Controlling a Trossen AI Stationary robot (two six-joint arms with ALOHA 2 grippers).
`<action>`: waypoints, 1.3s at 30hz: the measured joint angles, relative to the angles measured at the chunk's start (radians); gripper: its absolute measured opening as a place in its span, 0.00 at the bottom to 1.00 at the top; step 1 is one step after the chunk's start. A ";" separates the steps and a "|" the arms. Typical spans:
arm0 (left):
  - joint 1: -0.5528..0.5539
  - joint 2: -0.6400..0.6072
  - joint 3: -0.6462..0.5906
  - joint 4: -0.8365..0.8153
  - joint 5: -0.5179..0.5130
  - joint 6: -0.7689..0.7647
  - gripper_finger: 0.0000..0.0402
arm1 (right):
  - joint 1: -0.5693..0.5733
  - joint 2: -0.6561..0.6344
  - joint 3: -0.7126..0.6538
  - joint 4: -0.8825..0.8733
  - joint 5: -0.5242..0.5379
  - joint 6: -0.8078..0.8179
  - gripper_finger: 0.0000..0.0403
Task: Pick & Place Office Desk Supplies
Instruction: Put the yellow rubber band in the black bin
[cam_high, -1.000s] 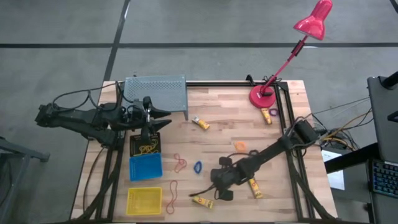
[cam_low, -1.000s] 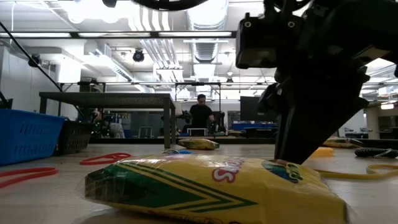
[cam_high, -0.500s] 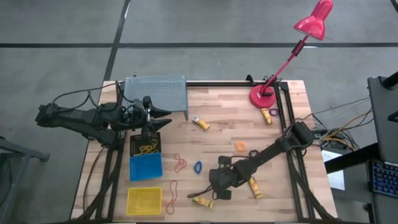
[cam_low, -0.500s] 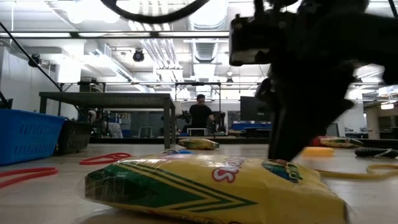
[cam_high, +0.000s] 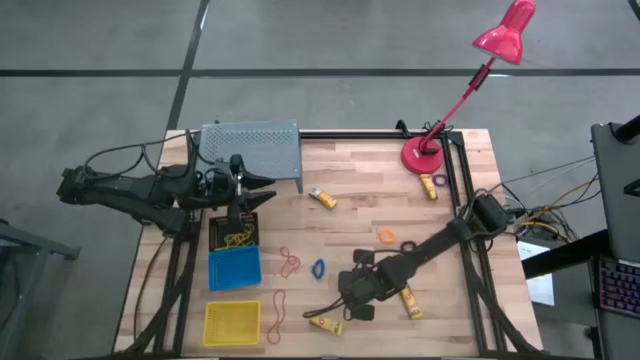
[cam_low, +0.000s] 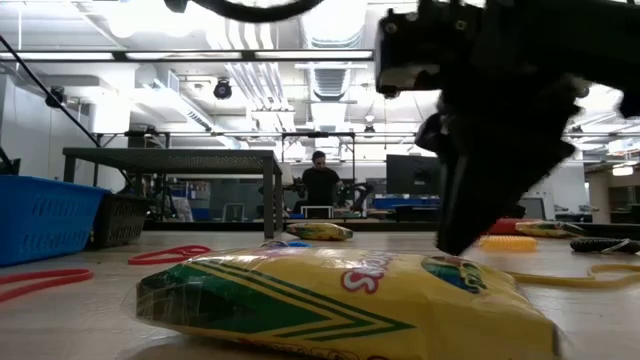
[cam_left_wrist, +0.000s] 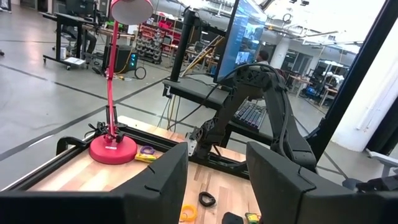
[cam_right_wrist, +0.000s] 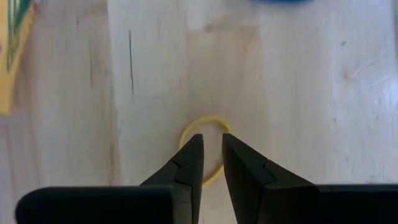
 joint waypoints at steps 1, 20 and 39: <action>0.000 0.000 0.000 0.000 0.000 0.000 0.42 | 0.000 0.003 0.000 0.001 0.000 0.000 0.14; 0.000 0.000 0.000 0.000 0.000 -0.003 0.42 | -0.003 0.002 -0.053 0.011 0.030 0.057 0.14; 0.000 0.000 0.000 0.000 0.000 -0.002 0.42 | -0.002 0.002 -0.068 0.092 0.011 0.113 0.14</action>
